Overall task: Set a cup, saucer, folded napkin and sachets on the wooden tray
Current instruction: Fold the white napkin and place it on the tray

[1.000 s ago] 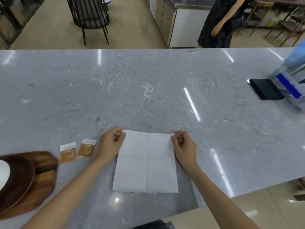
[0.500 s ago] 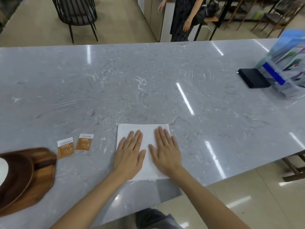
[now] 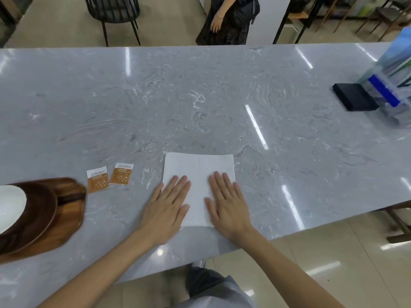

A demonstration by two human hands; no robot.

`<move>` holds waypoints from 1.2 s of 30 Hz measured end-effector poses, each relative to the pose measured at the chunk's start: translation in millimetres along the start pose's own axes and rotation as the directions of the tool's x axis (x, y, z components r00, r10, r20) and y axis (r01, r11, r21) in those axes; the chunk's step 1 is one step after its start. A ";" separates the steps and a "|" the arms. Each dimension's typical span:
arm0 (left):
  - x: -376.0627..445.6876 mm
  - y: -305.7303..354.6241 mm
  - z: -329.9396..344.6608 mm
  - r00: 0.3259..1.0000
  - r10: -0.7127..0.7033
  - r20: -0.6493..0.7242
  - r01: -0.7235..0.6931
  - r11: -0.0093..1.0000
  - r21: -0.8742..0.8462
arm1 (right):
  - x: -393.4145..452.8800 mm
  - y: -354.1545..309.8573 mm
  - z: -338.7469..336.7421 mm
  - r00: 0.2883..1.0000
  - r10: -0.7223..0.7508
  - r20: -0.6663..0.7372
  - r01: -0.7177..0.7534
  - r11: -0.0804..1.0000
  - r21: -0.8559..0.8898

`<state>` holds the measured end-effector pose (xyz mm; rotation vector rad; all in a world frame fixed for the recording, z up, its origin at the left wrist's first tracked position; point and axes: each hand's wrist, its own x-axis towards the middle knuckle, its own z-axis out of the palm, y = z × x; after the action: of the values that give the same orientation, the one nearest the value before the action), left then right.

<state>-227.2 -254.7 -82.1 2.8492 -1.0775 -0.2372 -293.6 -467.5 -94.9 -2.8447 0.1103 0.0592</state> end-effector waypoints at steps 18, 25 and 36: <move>-48.4 61.4 -24.4 0.988 -0.140 0.062 0.143 0.989 -0.048 | 44.0 69.6 -49.3 0.999 -0.038 -0.037 0.033 0.990 -0.139; 2.0 17.7 -39.0 0.986 -0.092 -0.137 0.023 0.897 -0.442 | 5.2 57.9 -45.3 0.991 0.091 -0.101 -0.078 0.989 0.124; 149.9 -26.7 -72.5 0.948 0.115 0.295 -0.039 0.967 -0.252 | 23.3 60.3 -70.0 0.899 0.383 0.215 -0.437 0.825 0.359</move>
<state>-86.3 -332.3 -31.4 2.5979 -1.1169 -0.7741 -273.2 -547.0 -46.5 -2.3499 0.6341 0.2845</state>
